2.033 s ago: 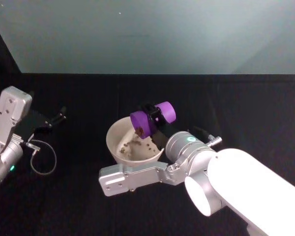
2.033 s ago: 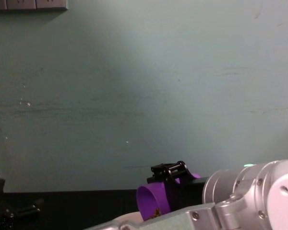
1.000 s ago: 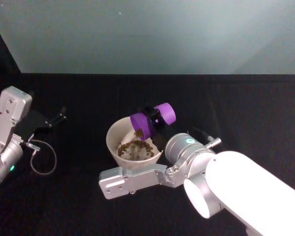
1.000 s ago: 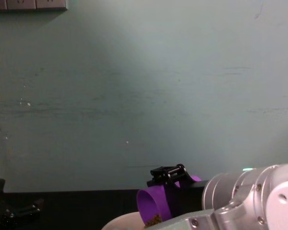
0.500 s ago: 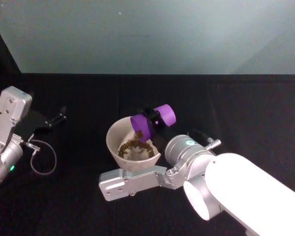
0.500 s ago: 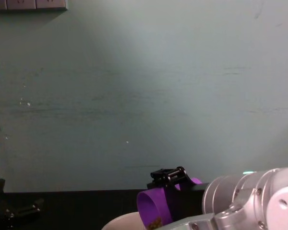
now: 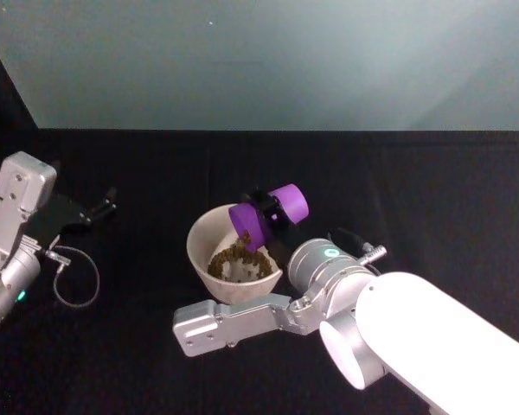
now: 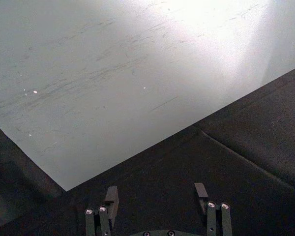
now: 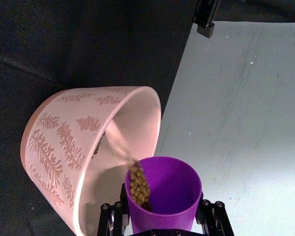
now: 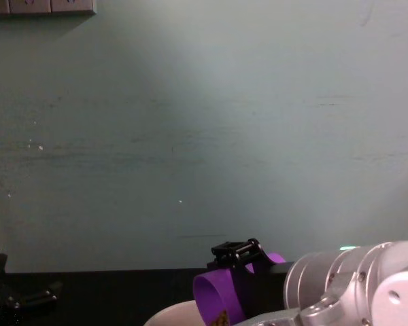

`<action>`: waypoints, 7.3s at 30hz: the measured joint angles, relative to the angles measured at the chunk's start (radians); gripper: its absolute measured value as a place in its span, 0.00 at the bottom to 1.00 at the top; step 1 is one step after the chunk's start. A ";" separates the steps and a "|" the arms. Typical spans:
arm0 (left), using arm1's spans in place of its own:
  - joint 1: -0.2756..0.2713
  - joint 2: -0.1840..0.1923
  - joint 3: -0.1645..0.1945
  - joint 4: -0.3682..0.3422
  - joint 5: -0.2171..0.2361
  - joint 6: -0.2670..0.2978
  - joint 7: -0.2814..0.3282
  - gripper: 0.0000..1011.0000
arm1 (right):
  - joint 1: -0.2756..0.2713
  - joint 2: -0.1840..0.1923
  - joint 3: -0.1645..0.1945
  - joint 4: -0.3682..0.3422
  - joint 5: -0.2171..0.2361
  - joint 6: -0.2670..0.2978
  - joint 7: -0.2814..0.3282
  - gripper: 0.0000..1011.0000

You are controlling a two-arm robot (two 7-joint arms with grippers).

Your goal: Pick up the cup and pour the mung beans from the cup into the bowl.

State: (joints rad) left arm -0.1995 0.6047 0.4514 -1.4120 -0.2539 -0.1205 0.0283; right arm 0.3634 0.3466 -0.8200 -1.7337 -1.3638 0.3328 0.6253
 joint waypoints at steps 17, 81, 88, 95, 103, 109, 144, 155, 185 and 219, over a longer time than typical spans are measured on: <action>0.000 0.000 0.000 0.000 0.000 0.000 0.000 0.99 | 0.004 -0.001 -0.006 0.002 -0.014 -0.001 0.003 0.72; 0.000 0.000 0.000 0.000 0.000 0.000 0.000 0.99 | 0.047 0.024 -0.116 -0.006 -0.270 -0.021 0.057 0.72; 0.000 0.000 0.000 0.000 0.000 0.000 0.000 0.99 | 0.066 0.023 -0.150 -0.008 -0.355 -0.030 0.110 0.72; 0.000 0.000 0.000 0.000 0.000 0.000 0.000 0.99 | 0.090 0.025 -0.196 -0.006 -0.456 -0.055 0.165 0.72; 0.000 0.000 0.000 0.000 0.000 0.000 0.000 0.99 | 0.099 0.025 -0.220 -0.001 -0.519 -0.068 0.184 0.72; 0.000 0.000 0.000 0.000 0.000 0.000 0.000 0.99 | 0.088 0.025 -0.209 -0.004 -0.514 -0.064 0.171 0.72; 0.000 0.000 0.000 0.000 0.000 0.000 0.000 0.99 | -0.314 -0.196 0.585 0.041 0.827 -0.191 -0.390 0.72; 0.000 0.000 0.000 0.000 0.000 0.000 0.000 0.99 | -0.302 -0.256 0.698 0.233 1.140 -0.367 -0.389 0.72; 0.000 0.000 0.000 0.000 0.000 0.000 0.000 0.99 | -0.193 -0.214 0.682 0.486 1.451 -0.496 -0.178 0.72; 0.000 0.000 0.000 0.000 0.000 0.000 0.000 0.99 | -0.218 -0.150 0.610 0.476 1.513 -0.515 -0.201 0.74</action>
State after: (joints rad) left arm -0.1995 0.6047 0.4514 -1.4120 -0.2539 -0.1205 0.0283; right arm 0.1450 0.1964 -0.2095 -1.2581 0.1492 -0.1826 0.4248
